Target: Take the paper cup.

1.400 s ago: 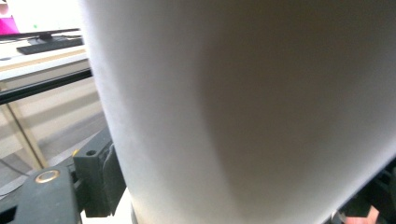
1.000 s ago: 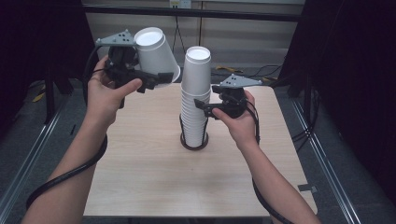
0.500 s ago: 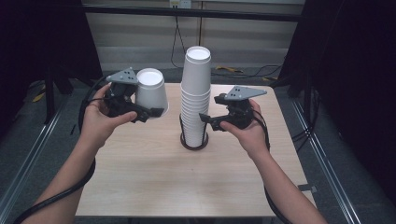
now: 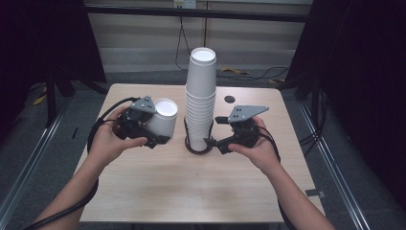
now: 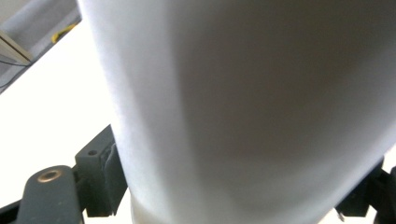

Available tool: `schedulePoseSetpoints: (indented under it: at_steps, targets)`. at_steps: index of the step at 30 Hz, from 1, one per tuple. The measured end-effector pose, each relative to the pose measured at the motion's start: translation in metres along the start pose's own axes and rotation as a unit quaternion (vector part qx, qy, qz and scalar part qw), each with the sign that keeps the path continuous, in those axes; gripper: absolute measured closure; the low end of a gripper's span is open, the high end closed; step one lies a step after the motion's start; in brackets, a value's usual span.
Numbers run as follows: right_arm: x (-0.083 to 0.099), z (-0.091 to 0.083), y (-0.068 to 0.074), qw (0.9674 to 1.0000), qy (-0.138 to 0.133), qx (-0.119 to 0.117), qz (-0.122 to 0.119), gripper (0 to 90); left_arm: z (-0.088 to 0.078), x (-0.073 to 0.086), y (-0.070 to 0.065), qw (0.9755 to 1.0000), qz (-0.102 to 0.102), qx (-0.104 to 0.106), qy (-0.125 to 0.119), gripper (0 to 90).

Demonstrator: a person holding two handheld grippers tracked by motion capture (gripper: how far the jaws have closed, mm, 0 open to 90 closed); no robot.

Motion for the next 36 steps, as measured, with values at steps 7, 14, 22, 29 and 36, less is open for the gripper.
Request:
schedulePoseSetpoints:
  at_steps: [7, 14, 22, 29, 36]
  targets:
    - [0.015, 0.000, 0.004, 0.9996, 0.017, -0.017, -0.012, 18.1, 0.011, 0.000, -0.015, 0.9991, 0.024, 0.020, 0.030, 16.9]
    - [0.030, -0.004, 0.003, 0.9991, 0.024, -0.035, -0.008, 18.1, 0.028, -0.004, -0.033, 0.9962, 0.046, 0.045, 0.058, 17.4]
    - [0.038, -0.004, 0.008, 0.9981, 0.034, -0.048, -0.019, 17.5, 0.041, -0.003, -0.043, 0.9892, 0.082, 0.065, 0.102, 17.7]
    - [0.045, 0.002, 0.015, 0.9960, 0.046, -0.070, -0.032, 17.6, 0.052, 0.001, -0.053, 0.9798, 0.113, 0.075, 0.147, 18.4]
    - [0.047, 0.006, 0.028, 0.9922, 0.056, -0.102, -0.046, 17.6, 0.059, -0.001, -0.062, 0.9734, 0.128, 0.093, 0.166, 18.3]
Point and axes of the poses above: each handheld gripper's, and its own axes: z roughly forward along the jaws, x roughly out of its underside, y roughly to its left, the point moved 9 cm from there along z, roughly forward along the jaws, and after that the axes turned 14 degrees about z, right-handed, at the moved point
